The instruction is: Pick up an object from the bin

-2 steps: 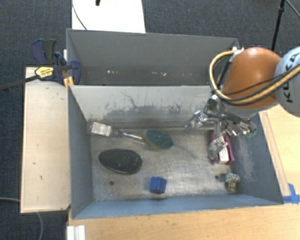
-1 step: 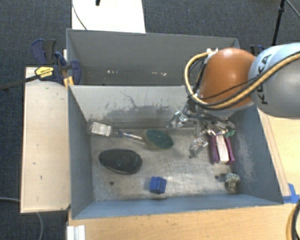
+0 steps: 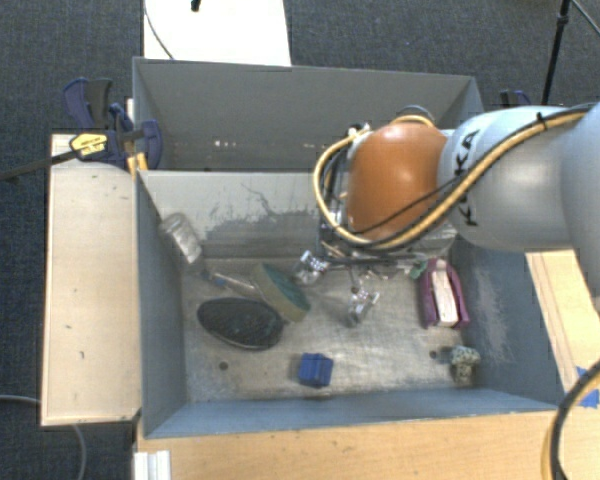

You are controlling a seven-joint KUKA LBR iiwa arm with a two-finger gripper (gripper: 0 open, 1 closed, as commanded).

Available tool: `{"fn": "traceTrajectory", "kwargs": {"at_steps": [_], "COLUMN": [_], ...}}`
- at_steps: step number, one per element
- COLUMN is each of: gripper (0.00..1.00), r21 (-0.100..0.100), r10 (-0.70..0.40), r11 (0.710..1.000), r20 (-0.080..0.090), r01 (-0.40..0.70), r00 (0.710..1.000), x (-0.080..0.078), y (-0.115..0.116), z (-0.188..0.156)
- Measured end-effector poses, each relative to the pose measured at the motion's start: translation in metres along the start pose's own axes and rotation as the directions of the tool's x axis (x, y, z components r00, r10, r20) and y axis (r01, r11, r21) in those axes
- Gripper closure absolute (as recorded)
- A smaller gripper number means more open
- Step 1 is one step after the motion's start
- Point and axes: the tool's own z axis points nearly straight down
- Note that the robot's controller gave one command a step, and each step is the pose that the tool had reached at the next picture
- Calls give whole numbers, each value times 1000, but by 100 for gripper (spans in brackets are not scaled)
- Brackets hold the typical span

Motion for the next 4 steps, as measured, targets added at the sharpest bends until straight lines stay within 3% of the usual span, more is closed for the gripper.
{"fn": "traceTrajectory", "kwargs": {"at_steps": [1,2,3,4], "gripper": [0,0,0,0], "r21": [-1,13,-2,8], "r10": [-43,-199,-3,-219], "r11": [999,980,1000,976], "r20": [-1,-3,2,12], "r01": [43,199,3,218], "r00": [999,980,1000,976], "x": [-50,-56,-79,-104], "y": [79,99,104,95], "z": [-49,-18,-61,-30]}}
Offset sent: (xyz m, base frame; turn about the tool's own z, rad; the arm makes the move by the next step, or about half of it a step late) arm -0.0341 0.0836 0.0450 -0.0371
